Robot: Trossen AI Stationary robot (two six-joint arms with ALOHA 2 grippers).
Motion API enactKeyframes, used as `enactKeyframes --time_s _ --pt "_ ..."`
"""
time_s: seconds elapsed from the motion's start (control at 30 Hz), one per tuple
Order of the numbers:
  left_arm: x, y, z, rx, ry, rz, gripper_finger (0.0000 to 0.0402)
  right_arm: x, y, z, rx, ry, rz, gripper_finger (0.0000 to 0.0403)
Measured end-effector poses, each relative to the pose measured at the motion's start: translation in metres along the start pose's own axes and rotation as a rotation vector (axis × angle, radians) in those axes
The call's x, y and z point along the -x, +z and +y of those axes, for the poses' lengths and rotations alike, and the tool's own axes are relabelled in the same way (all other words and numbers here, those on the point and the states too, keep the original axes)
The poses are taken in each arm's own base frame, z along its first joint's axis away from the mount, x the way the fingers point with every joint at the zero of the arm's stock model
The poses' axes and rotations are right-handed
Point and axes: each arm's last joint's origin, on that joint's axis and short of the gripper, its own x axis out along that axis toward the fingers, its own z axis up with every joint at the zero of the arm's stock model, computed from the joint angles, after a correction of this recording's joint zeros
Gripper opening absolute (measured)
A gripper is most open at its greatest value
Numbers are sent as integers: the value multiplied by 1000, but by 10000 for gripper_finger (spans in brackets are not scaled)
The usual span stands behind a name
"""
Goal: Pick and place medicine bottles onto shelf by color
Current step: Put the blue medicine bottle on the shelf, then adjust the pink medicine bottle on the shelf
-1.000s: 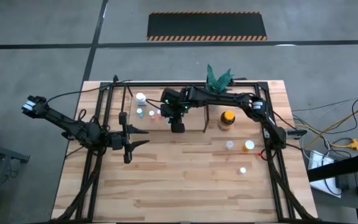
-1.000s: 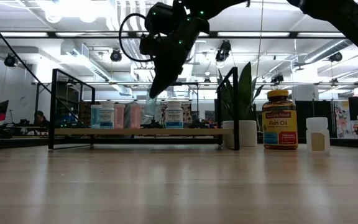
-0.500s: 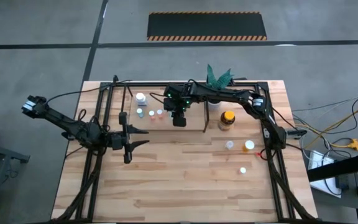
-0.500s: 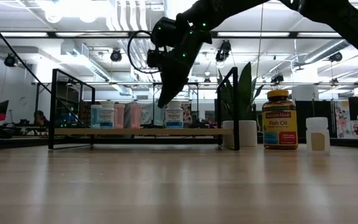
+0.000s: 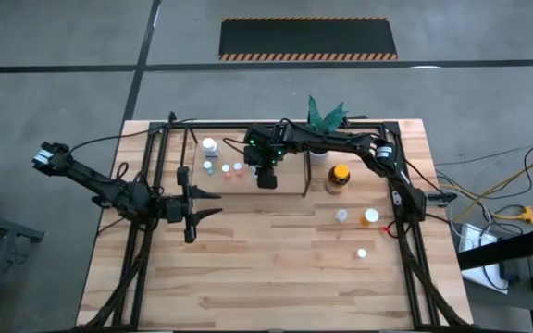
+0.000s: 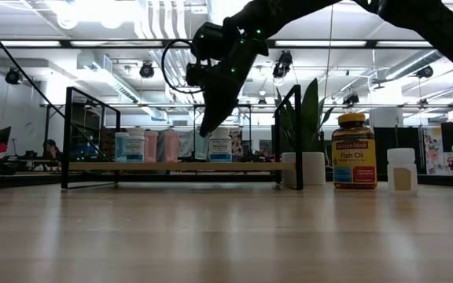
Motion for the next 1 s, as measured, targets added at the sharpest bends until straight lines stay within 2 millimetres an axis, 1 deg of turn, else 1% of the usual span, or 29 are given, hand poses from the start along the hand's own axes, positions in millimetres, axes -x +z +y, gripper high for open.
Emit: enactKeyframes --time_s 0.27,0.43,0.53,0.63,0.77,0.87,1.0 --pt "0 0 0 0 0 -1 125 0 0 0 -16 0 0 170" --pt "0 0 0 0 0 0 125 2 0 0 -16 1 3 177" --pt "0 0 0 10 0 1 125 9 3 1 -14 -2 -6 177" --pt "-1 -5 -3 42 -16 47 125 22 8 4 -17 -2 -12 172" --pt "-4 -21 -11 1 -23 207 125 44 10 18 2 15 1 160" --pt "-7 -34 -11 7 8 326 123 65 11 30 18 24 1 147" --pt "-16 -55 -4 24 48 490 97 91 13 43 43 26 -33 130"
